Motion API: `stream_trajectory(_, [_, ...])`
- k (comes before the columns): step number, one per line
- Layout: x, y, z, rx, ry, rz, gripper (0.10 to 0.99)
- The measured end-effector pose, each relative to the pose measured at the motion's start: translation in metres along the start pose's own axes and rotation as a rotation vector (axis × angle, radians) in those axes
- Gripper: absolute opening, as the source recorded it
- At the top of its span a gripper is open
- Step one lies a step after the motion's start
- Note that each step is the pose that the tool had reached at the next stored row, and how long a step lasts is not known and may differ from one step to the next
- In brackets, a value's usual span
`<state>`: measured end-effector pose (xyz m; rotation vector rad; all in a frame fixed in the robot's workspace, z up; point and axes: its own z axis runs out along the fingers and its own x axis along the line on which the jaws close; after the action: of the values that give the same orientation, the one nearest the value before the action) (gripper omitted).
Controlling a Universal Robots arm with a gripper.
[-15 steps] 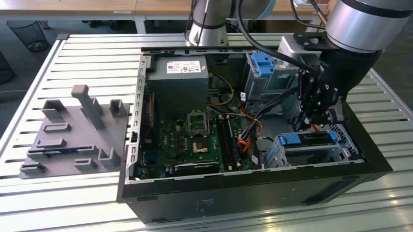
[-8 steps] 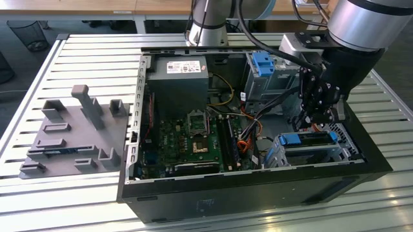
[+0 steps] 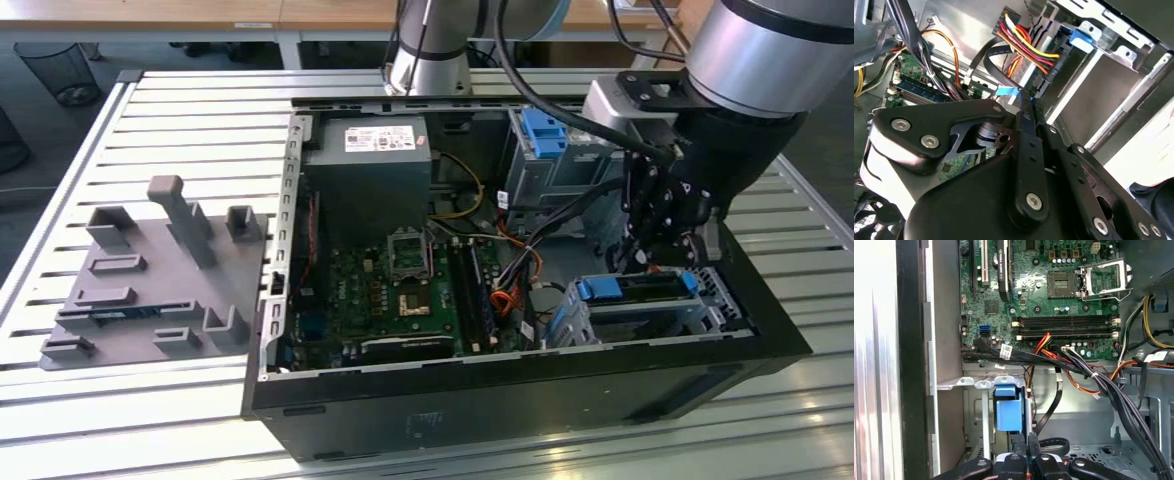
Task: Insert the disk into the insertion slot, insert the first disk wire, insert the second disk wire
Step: 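Insert the second disk wire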
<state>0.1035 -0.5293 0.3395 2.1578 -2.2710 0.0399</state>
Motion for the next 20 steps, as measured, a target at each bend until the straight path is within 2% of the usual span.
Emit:
stream_trajectory(3, [0.0042, -0.0002, 0.0001, -0.002, -0.0395, 0.001, 0.145])
stream_trajectory(4, [0.0053, -0.0002, 0.0001, -0.002, -0.047, 0.001, 0.145])
stream_trajectory(5, [0.0064, -0.0003, 0.0001, -0.002, -0.0493, 0.001, 0.145])
stream_trajectory(12, [0.0144, -0.0007, 0.0007, -0.003, -0.0493, 0.001, 0.145])
stream_trajectory(20, [0.0145, -0.006, 0.0022, -0.003, -0.0492, 0.0, 0.145])
